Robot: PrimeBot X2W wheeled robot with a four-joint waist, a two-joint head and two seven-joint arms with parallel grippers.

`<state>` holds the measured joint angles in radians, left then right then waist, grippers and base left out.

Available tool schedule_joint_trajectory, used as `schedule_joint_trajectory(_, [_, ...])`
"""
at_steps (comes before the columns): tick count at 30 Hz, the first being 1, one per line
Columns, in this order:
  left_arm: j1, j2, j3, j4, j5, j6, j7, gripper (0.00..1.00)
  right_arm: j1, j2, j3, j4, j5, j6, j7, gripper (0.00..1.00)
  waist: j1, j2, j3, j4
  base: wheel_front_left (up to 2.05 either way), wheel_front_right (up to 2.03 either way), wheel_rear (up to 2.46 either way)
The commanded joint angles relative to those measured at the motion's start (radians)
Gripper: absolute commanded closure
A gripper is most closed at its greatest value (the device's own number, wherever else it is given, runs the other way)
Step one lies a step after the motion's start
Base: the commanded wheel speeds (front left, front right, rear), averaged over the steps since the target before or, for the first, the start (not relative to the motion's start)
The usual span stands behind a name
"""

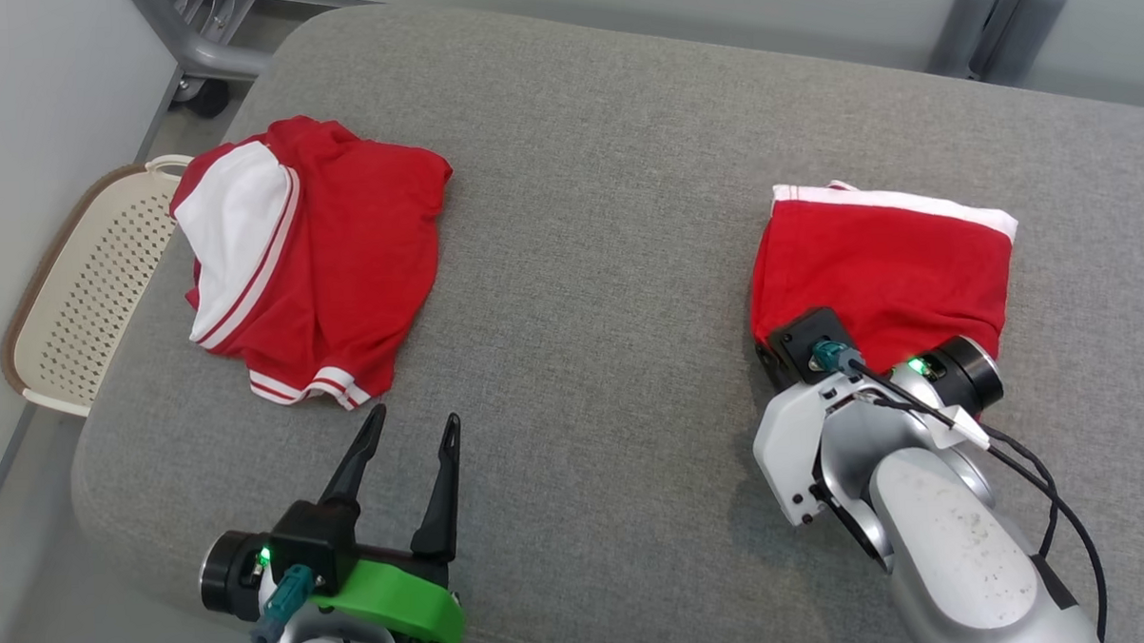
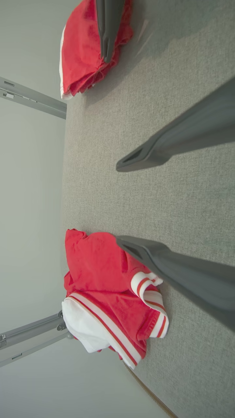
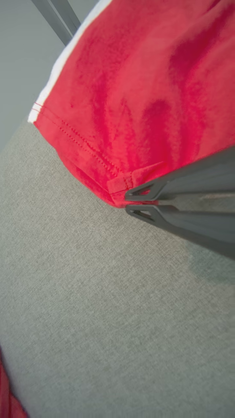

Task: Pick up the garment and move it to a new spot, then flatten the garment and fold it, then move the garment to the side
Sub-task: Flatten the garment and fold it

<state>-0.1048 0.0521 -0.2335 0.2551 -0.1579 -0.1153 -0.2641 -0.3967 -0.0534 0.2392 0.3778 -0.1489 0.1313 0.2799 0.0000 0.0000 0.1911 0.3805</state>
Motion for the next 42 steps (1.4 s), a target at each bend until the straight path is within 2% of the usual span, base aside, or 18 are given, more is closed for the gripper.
schedule_joint_trajectory(1, [-0.010, -0.001, 0.004, -0.004, 0.000, 0.002, 0.000, 0.00, 0.012, -0.002, 0.005, -0.013, 0.005, -0.001, 0.000, 1.00, 0.0000, 0.0000, 0.001, -0.004, 0.00, 0.00, 0.00])
schedule_joint_trajectory(5, [-0.012, -0.001, 0.007, -0.003, 0.003, 0.001, 0.000, 0.00, 0.017, 0.001, -0.005, -0.018, 0.020, -0.001, -0.010, 1.00, 0.0000, 0.0000, 0.003, -0.010, 0.00, 0.00, 0.00])
schedule_joint_trajectory(6, [-0.013, -0.001, 0.006, -0.002, 0.004, 0.001, 0.000, 0.00, 0.017, 0.002, -0.004, -0.017, 0.031, -0.001, -0.011, 0.57, 0.0000, 0.0000, 0.003, -0.011, 0.00, 0.00, 0.00])
schedule_joint_trajectory(7, [-0.017, -0.001, 0.002, 0.001, 0.005, 0.000, 0.000, 0.00, 0.021, 0.002, 0.004, -0.022, 0.062, -0.001, -0.006, 0.00, 0.0000, 0.0000, 0.002, -0.010, 0.00, 0.00, 0.00])
schedule_joint_trajectory(13, [-0.012, -0.001, 0.002, 0.003, 0.006, -0.001, 0.000, 0.00, 0.030, 0.001, 0.005, -0.128, 0.182, -0.001, 0.002, 0.00, 0.0000, 0.0000, -0.006, -0.010, 0.00, 0.00, 0.00])
schedule_joint_trajectory(16, [-0.004, -0.001, 0.008, -0.001, 0.006, 0.001, 0.000, 0.00, 0.026, 0.000, -0.046, -0.182, 0.142, -0.001, 0.022, 0.00, 0.0000, 0.0000, -0.006, -0.015, 0.00, 0.00, 0.00])
schedule_joint_trajectory(20, [-0.008, -0.001, 0.006, -0.003, 0.007, 0.000, 0.000, 0.00, 0.015, -0.005, -0.096, -0.194, 0.078, -0.001, 0.040, 0.00, 0.0000, 0.0000, -0.002, -0.016, 0.00, 0.00, 0.00])
schedule_joint_trajectory(21, [-0.012, -0.001, 0.003, -0.004, 0.007, 0.000, 0.000, 0.00, 0.007, -0.012, -0.107, -0.191, 0.054, -0.001, 0.041, 0.57, 0.0000, 0.0000, 0.000, -0.016, 0.00, 0.00, 0.00])
schedule_joint_trajectory(22, [-0.016, -0.001, 0.001, -0.005, 0.006, -0.001, 0.000, 0.00, 0.001, -0.024, -0.108, -0.182, 0.028, -0.001, 0.043, 1.00, 0.0000, 0.0000, 0.002, -0.015, 0.00, 0.00, 0.00])
schedule_joint_trajectory(29, [-0.026, -0.001, -0.019, -0.009, -0.002, -0.004, 0.000, 0.00, -0.032, -0.095, -0.057, -0.079, -0.035, -0.001, 0.029, 1.00, 0.0000, 0.0000, 0.011, -0.001, 0.00, 0.00, 0.00])
schedule_joint_trajectory(32, [-0.023, -0.001, -0.019, -0.011, -0.005, 0.000, 0.000, 0.00, -0.037, -0.106, -0.030, -0.040, -0.029, -0.001, 0.017, 1.00, 0.0000, 0.0000, 0.012, 0.007, 0.00, 0.00, 0.00])
schedule_joint_trajectory(42, [-0.010, -0.001, -0.008, -0.009, -0.006, 0.005, 0.000, 0.00, 0.002, -0.053, 0.077, 0.031, 0.007, -0.001, -0.001, 1.00, 0.0000, 0.0000, 0.010, 0.007, 0.00, 0.00, 0.00])
